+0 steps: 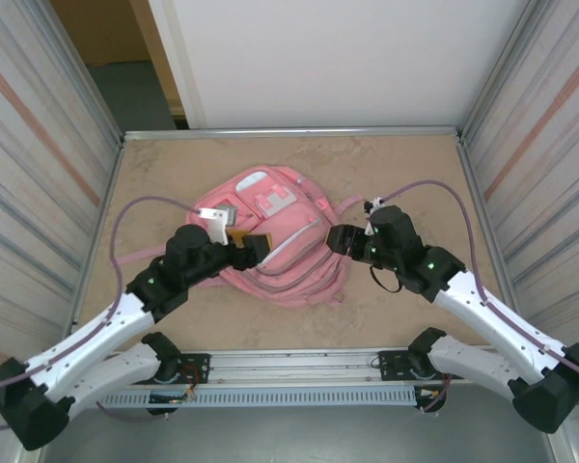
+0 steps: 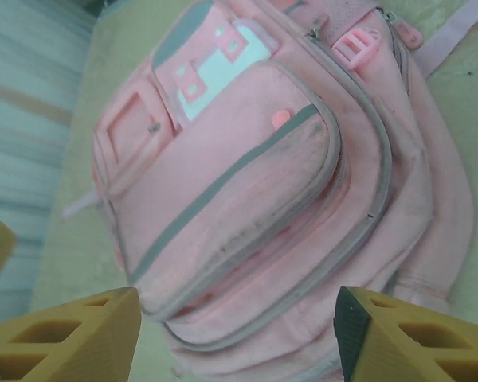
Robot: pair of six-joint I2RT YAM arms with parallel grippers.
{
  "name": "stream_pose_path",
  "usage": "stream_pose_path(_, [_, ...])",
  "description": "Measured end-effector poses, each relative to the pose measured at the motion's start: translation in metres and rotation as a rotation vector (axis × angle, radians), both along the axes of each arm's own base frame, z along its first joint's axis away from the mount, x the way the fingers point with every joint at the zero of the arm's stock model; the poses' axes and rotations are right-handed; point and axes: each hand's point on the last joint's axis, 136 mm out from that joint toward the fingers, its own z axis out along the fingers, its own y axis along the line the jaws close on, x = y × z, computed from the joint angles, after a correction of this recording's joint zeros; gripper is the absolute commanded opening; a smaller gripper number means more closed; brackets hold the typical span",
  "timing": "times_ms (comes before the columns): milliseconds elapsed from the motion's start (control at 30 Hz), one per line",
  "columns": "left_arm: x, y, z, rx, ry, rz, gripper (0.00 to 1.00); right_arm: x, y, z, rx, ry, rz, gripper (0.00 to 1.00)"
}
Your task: Pack books, pencil case, and school supplies into a backpack
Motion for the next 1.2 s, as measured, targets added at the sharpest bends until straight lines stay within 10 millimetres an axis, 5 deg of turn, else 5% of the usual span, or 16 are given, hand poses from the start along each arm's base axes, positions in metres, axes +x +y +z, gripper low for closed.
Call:
stream_pose_path(167, [0.001,0.025,-0.047,0.018,0.224,0.142,0.67,-0.005,0.023,-0.028,-0.136,0.038,0.145,0.65])
stream_pose_path(433, [0.002,0.025,-0.124,0.183,0.523,0.205,0.69,-0.023,0.060,-0.036,-0.181,0.045,0.289,0.65])
stream_pose_path(667, [0.023,0.038,-0.136,0.155,0.597,0.311,0.49,-0.041,0.083,-0.043,-0.181,0.017,0.337,0.64])
stream_pose_path(867, [0.037,0.032,-0.141,0.113,0.606,0.319,0.17,-0.034,0.086,-0.083,-0.277,0.062,0.317,0.62])
stream_pose_path(967, [0.037,0.029,-0.145,0.110,0.618,0.304,0.00,-0.024,0.084,-0.090,-0.290,0.067,0.298,0.53])
stream_pose_path(1200, [0.035,0.018,-0.141,0.074,0.629,0.243,0.00,0.019,0.070,-0.104,-0.243,0.105,0.218,0.34])
